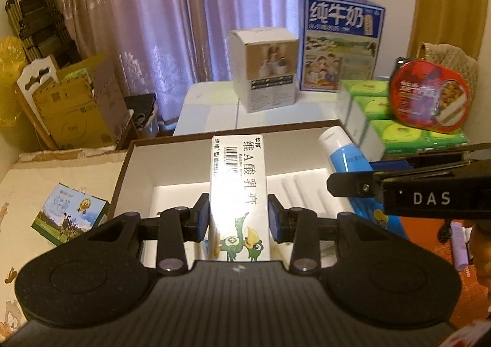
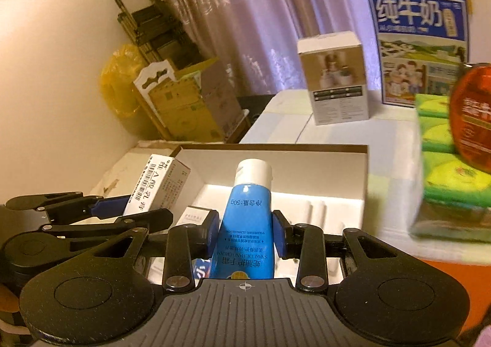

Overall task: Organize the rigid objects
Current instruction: 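Carry the ointment box with the left gripper while the right gripper carries the blue tube over the box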

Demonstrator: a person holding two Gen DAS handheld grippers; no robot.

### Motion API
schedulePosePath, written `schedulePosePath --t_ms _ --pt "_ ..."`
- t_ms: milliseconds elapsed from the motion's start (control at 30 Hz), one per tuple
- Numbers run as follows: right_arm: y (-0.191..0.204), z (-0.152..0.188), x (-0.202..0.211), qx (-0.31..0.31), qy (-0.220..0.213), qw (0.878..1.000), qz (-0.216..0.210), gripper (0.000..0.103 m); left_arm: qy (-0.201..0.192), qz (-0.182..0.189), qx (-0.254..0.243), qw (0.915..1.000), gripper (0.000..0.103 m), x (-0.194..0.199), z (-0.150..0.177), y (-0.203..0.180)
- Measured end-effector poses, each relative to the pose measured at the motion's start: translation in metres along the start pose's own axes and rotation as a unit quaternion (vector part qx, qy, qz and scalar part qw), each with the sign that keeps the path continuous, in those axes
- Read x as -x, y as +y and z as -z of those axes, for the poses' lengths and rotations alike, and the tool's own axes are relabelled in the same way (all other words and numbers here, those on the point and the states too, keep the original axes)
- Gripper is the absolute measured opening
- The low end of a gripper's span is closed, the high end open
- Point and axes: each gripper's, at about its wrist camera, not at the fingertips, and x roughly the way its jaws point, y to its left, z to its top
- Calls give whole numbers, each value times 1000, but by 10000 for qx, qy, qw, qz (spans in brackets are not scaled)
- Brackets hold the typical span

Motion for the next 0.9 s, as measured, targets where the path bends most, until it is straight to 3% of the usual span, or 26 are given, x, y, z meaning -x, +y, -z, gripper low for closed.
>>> schedulePosePath --t_ms 433,900 --pt "1 -17 -89 122 396 9988 271 33 551 144 73 9984 34 -74 -12 41" --pt "-14 -26 -137 51 735 9963 448 33 925 290 85 9953 34 -135 -18 53"
